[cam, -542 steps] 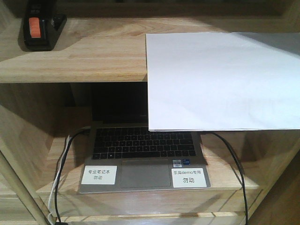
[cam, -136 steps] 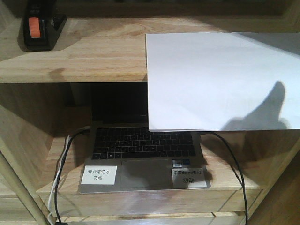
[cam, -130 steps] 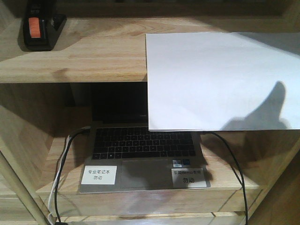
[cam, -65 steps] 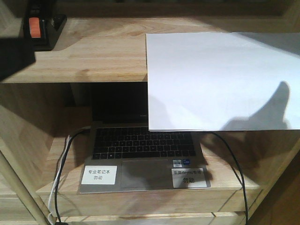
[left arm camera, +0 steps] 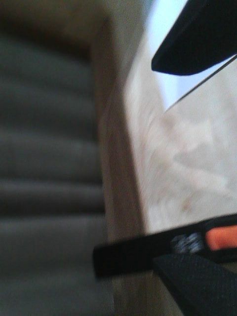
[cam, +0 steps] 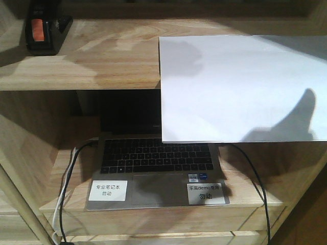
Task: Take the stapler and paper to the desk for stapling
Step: 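Close the left gripper on the black stapler and lift it off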
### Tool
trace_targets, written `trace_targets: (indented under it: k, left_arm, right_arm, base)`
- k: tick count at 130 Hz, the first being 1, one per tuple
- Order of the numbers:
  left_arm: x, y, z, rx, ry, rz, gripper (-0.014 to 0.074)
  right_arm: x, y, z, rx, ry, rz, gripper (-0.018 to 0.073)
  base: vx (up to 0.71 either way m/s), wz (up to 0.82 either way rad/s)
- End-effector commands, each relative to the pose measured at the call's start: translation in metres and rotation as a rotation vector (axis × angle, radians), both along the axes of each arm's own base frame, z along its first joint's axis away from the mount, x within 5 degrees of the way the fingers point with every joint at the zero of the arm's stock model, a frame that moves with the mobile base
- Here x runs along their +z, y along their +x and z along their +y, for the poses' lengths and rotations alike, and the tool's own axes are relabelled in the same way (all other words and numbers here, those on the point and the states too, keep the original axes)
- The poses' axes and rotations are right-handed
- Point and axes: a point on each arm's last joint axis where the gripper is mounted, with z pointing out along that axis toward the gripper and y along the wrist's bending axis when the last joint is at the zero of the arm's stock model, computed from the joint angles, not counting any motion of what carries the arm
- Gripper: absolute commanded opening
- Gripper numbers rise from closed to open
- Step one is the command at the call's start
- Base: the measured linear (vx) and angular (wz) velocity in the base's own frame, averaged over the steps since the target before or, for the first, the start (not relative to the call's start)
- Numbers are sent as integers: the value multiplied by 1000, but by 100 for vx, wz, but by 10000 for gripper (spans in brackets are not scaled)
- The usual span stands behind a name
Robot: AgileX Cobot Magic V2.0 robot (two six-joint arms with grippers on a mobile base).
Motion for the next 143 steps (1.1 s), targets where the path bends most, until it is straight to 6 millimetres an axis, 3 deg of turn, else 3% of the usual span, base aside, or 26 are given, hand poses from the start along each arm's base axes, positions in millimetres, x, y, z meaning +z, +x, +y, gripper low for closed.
trace_targets:
  k: [1,57,95,143]
  left_arm:
    - [18,7,-2,51,-45,-48,680]
    - [17,58,-23,215,31,105,662]
    - [12,73,-19,297,161,141,647]
    - [4,93,-10,300,126,161,626]
  right_arm:
    - [13,0,-1,-12,-17,-83,433]
    - [13,0,-1,-12,-17,-83,433]
    - [13,0,-1,-12,-17,-83,433]
    - [13,0,-1,-12,-17,-83,433]
  base:
    - [0,0]
    - [0,0]
    - [0,0]
    - [0,0]
